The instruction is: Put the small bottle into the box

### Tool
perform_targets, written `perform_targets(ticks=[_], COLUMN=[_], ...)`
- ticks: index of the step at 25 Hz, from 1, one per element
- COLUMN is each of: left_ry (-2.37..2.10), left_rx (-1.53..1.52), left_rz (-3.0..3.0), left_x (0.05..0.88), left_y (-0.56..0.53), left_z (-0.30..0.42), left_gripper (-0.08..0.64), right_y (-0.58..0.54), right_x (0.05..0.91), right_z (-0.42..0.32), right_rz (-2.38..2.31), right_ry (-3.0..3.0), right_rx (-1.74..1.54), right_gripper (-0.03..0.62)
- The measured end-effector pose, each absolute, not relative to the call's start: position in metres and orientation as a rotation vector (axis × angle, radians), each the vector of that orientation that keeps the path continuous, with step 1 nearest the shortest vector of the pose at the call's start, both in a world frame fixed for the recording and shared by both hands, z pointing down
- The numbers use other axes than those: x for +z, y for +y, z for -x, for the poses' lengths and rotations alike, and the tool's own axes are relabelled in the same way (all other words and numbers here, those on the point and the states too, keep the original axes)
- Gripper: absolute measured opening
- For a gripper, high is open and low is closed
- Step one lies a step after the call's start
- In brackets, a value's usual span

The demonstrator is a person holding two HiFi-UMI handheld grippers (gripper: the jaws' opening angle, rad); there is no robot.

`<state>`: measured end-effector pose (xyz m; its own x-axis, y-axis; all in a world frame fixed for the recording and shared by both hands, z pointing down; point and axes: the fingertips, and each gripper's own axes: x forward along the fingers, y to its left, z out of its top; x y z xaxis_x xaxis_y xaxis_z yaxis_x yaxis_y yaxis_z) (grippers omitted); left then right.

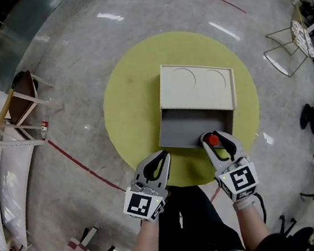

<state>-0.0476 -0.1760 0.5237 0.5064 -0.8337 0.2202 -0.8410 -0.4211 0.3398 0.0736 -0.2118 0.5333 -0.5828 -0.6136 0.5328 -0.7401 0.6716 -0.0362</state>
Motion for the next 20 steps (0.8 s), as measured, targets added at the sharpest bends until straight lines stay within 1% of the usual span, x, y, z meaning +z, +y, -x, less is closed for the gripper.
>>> perform_targets(ticks=[12,20], left_ry=[-1.376,-1.354], left_rx=[0.026,0.023], left_rz=[-2.347,-2.362], left_x=[0.522,0.521], left_y=[-0.171,-0.167], left_z=[0.049,0.049], left_gripper=[0.025,0.026], right_y=[-0.209,-0.204], right_x=[0.530,0.527], right_z=[-0.076,-0.076], right_rz=[-1.129,-1.148], right_ry=[-2.437,-2.468], right_rx=[0.407,0.433], right_gripper=[0.154,0.186])
